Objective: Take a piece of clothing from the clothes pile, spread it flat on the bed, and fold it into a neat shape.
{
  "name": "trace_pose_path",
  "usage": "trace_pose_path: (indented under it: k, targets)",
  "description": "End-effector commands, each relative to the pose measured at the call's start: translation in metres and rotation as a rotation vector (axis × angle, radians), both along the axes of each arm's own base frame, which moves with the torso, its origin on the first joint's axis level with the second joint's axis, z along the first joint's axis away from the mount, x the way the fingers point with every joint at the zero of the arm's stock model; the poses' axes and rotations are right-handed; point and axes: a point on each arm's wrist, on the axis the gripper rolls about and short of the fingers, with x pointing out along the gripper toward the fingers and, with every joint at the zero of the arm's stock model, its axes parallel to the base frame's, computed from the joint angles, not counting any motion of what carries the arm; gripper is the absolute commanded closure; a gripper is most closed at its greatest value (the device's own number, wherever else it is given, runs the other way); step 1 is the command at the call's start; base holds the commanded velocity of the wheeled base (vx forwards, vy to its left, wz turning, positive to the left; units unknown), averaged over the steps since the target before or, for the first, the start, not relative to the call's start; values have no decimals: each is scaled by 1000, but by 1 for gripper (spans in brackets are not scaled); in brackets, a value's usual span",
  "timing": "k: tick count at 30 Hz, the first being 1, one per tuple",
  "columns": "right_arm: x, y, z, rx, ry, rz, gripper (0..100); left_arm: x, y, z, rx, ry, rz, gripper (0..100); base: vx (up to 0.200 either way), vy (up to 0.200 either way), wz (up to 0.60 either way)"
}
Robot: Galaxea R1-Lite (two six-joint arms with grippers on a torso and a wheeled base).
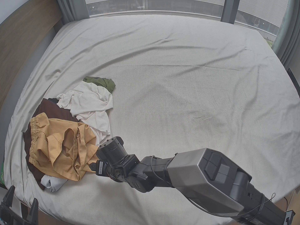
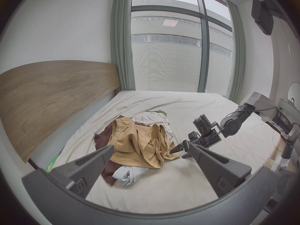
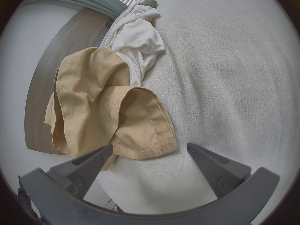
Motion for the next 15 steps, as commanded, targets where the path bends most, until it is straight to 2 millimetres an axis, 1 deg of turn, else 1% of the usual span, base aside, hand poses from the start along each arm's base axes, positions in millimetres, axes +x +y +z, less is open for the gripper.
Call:
trace_pose_path:
  k: [1, 2, 3, 9, 15]
  targets:
    - [1, -3, -23, -45, 25, -11, 0, 0, 0, -5, 1, 1, 0, 0, 0, 0, 0]
    - [1, -3, -25, -49, 27, -12, 0, 0, 0, -5, -1, 1, 0, 0, 0, 0, 0]
    - [1, -3, -25, -48, 28, -12, 100, 0, 0, -5, 1, 1, 0, 0, 0, 0, 0]
    - [2, -3, -30, -56, 25, -21, 100, 0, 0, -5, -1, 1, 0, 0, 0, 0, 0]
    - [2, -3, -27, -52, 14, -29, 100, 0, 0, -5, -1, 1, 0, 0, 0, 0, 0]
